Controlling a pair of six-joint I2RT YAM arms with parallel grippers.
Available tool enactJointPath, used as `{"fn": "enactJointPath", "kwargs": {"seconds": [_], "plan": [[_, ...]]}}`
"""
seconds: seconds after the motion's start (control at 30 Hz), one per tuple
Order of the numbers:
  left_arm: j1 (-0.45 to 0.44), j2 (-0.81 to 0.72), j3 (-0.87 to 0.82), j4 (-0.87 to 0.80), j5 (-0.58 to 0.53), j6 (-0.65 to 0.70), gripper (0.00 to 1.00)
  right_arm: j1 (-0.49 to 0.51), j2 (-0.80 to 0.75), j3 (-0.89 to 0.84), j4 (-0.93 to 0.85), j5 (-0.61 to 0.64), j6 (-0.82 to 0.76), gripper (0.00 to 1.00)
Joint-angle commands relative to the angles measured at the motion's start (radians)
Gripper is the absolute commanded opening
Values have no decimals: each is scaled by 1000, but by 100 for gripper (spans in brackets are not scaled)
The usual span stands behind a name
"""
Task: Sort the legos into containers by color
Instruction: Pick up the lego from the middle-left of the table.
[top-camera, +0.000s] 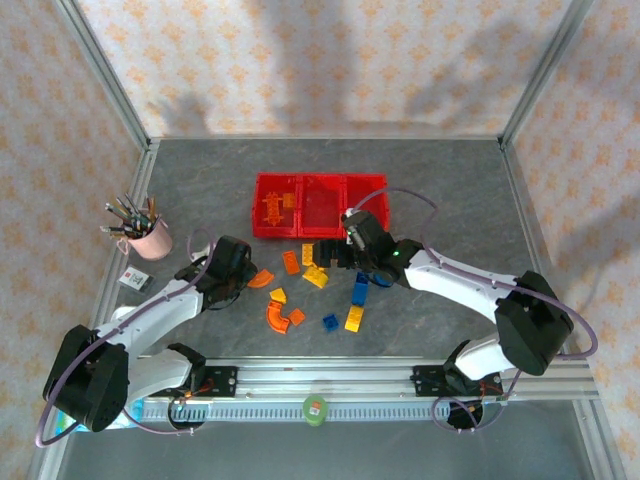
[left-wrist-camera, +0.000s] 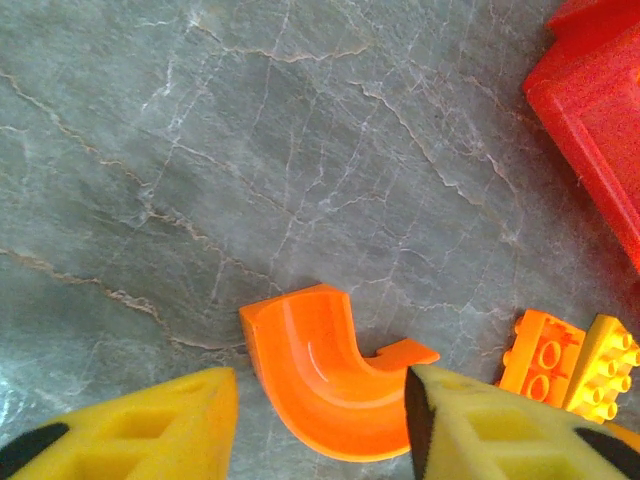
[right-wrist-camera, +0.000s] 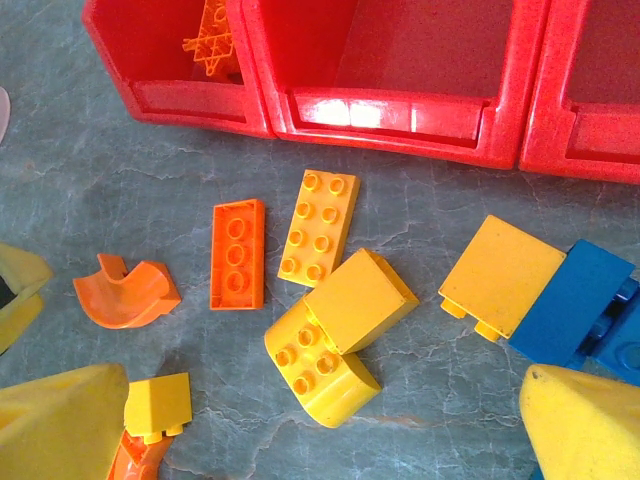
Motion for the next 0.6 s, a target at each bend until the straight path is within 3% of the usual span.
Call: {"fn": "enactJointPath", "kwargs": {"seconds": [0.0, 0.57], "plan": [[14, 22, -27, 46, 11, -31, 45, 3, 6, -2, 20, -6, -11, 100], [29, 108, -78, 128, 37, -46, 31, 4, 21, 1, 29, -2, -11, 100]]}}
